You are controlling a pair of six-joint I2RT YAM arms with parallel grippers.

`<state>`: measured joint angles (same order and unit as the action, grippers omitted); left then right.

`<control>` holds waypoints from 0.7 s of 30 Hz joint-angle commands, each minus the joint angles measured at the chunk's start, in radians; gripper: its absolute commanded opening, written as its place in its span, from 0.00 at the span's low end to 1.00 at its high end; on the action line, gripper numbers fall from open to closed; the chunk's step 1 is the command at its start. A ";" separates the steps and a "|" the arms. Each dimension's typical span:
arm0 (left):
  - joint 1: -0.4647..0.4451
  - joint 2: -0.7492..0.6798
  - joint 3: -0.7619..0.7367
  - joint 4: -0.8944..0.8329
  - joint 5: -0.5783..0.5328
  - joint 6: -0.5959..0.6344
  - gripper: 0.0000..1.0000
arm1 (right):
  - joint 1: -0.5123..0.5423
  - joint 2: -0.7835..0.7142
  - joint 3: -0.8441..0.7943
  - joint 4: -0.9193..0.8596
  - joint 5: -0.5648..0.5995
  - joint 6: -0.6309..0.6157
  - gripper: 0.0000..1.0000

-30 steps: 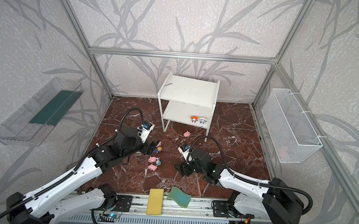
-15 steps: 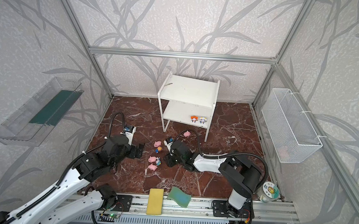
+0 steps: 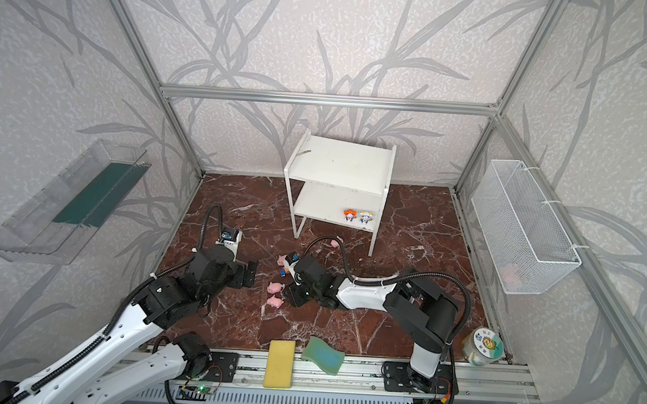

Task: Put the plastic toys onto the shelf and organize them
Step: 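Withdraw the left gripper while the right gripper moves over the teal cat figurine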

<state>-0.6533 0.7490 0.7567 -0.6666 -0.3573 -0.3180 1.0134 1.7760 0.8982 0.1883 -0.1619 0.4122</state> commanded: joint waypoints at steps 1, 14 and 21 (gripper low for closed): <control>0.000 0.004 -0.011 0.018 -0.013 -0.025 0.97 | 0.004 0.021 -0.007 -0.010 0.008 0.014 0.49; 0.000 0.005 -0.026 0.067 0.006 -0.017 0.97 | 0.035 0.091 0.042 -0.050 0.073 -0.003 0.50; 0.001 0.018 -0.031 0.091 0.016 -0.016 0.97 | 0.046 0.107 0.070 -0.066 0.097 -0.018 0.53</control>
<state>-0.6533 0.7639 0.7353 -0.5980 -0.3389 -0.3172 1.0515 1.8549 0.9394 0.1654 -0.0963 0.4026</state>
